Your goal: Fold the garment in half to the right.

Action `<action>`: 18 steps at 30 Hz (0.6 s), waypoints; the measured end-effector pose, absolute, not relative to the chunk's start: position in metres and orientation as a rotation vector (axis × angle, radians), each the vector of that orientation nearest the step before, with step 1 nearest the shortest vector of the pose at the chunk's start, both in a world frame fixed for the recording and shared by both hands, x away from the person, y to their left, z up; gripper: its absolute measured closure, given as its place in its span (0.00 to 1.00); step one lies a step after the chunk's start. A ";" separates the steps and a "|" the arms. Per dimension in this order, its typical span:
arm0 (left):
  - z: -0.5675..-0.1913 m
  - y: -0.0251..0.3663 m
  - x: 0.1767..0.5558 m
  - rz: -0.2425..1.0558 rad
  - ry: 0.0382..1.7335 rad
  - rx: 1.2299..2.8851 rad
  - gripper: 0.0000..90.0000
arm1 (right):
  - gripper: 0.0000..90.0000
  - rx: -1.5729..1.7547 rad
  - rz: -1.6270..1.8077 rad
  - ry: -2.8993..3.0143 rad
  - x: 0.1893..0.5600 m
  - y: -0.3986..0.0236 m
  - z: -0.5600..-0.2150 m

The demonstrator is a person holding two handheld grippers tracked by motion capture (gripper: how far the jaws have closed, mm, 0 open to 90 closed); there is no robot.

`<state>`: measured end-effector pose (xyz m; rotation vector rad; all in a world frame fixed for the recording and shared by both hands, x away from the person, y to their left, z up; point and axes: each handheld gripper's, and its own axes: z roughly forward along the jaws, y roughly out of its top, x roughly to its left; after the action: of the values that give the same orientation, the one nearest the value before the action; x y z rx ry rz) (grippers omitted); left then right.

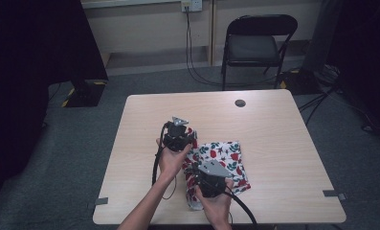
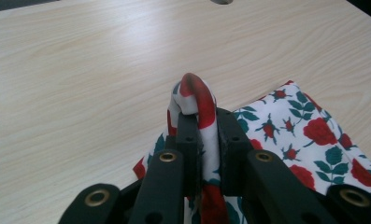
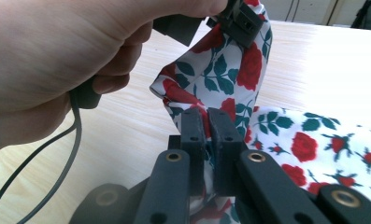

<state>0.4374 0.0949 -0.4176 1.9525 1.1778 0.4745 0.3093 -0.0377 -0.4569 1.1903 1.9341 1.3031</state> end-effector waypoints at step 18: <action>-0.419 0.065 0.440 0.474 1.144 1.966 0.91 | 0.95 1.208 1.219 1.886 0.310 -0.075 -0.461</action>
<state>0.4401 0.0647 -0.4194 1.9656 1.1439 0.4739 0.3096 -0.0746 -0.4607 1.2075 1.8862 1.2186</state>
